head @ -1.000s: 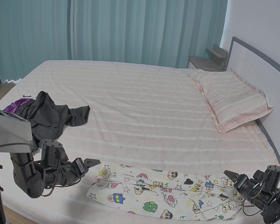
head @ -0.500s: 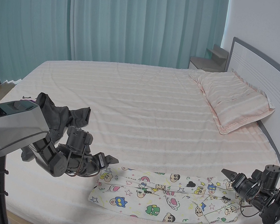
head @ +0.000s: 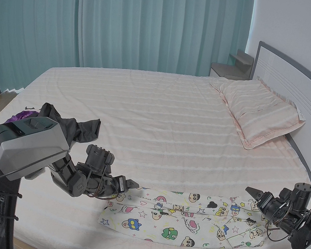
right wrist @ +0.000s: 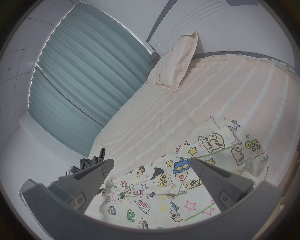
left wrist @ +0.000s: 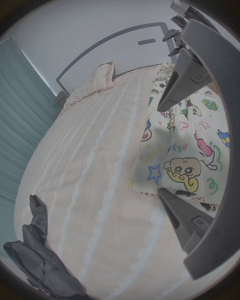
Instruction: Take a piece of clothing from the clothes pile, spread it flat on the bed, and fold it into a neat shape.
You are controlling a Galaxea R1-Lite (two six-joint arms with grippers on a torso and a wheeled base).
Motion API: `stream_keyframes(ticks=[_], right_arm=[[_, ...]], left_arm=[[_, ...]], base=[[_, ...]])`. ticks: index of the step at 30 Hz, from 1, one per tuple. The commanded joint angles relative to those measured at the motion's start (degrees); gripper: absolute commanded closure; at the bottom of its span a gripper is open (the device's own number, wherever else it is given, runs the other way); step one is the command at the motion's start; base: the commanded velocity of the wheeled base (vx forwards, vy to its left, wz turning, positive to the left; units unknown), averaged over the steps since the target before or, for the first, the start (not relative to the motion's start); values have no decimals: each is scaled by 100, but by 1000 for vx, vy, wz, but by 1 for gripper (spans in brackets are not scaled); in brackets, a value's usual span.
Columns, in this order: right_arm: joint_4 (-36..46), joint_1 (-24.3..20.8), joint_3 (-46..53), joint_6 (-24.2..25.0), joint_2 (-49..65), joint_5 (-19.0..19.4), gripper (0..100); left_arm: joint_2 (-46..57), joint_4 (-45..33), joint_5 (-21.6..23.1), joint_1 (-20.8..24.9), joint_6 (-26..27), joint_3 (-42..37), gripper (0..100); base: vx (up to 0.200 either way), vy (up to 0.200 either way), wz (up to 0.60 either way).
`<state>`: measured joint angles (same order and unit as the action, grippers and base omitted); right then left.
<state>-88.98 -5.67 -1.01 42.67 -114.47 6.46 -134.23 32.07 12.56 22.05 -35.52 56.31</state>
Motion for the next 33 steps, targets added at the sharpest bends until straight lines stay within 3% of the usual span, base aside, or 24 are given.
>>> stream_keyframes(ticks=[1,2,3,20,29,33], right_arm=[[-76,-4,92,-4,-23,13,0],[-76,-4,92,-4,-23,13,0],[-76,4,92,5,-32,22,0],[-76,48,92,31,-32,31,0],[-76,40,92,31,-32,31,0],[-76,40,92,31,-32,31,0]], left_arm=[[-24,9,1,10,2,-23,0],[-24,9,1,10,2,-23,0],[-7,1,-8,10,2,-67,100],[723,53,-43,36,46,-1236,100],[696,71,-95,71,740,-1781,100],[661,80,-342,80,810,-1702,100]], base=[[0,0,0],[0,0,0],[0,0,0],[0,0,0],[0,0,0],[0,0,0]])
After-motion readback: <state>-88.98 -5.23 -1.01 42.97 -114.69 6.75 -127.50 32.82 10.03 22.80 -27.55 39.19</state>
